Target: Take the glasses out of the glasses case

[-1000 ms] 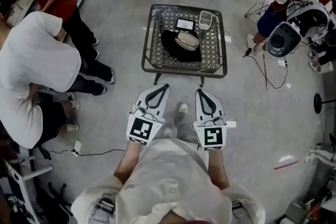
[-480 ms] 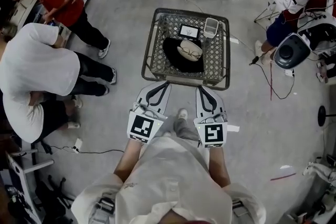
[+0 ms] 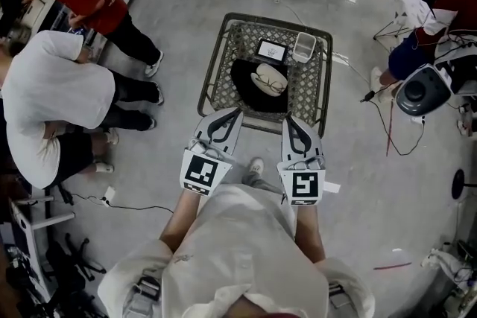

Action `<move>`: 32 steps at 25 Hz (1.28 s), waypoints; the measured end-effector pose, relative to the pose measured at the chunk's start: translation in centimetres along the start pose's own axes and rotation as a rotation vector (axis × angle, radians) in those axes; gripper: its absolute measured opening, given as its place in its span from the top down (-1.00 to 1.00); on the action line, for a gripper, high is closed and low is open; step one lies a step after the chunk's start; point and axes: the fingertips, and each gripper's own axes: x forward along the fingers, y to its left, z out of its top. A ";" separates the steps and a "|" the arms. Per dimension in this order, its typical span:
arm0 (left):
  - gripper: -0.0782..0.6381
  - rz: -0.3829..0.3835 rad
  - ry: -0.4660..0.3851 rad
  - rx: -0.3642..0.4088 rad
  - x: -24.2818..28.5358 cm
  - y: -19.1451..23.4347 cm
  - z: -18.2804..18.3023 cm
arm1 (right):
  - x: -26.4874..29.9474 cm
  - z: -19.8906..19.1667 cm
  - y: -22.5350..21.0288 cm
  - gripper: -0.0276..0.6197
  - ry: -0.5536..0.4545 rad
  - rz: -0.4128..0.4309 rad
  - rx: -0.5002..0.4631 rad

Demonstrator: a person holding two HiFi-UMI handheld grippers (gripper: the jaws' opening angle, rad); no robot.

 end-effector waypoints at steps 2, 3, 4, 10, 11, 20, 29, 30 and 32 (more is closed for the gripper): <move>0.74 0.009 0.001 0.006 1.3 0.0 0.3 | 0.6 0.0 -1.4 0.90 -0.005 0.005 0.008; 0.74 0.013 0.000 0.007 1.9 0.1 0.5 | 0.9 -0.1 -2.0 0.90 -0.008 0.006 0.008; 0.74 0.018 0.000 0.007 2.5 0.2 0.6 | 1.3 -0.2 -2.6 0.90 -0.009 0.007 0.006; 0.74 0.040 0.028 -0.010 4.3 1.4 -0.2 | 3.6 -0.3 -3.8 0.90 -0.005 0.028 0.014; 0.74 0.042 0.032 -0.012 4.6 1.5 -0.5 | 3.9 -0.6 -3.9 0.90 -0.001 0.030 0.018; 0.74 0.014 0.036 -0.037 8.5 4.5 -2.4 | 8.1 -2.7 -5.0 0.90 0.046 0.011 0.021; 0.74 -0.101 0.044 -0.055 14.6 8.6 -5.0 | 14.0 -5.9 -6.8 0.90 0.133 -0.061 0.031; 0.74 -0.116 0.049 -0.059 15.3 9.0 -5.5 | 14.8 -6.4 -6.9 0.90 0.147 -0.066 0.033; 0.74 -0.144 0.063 -0.066 16.6 9.9 -6.6 | 16.2 -7.6 -7.3 0.90 0.173 -0.078 0.043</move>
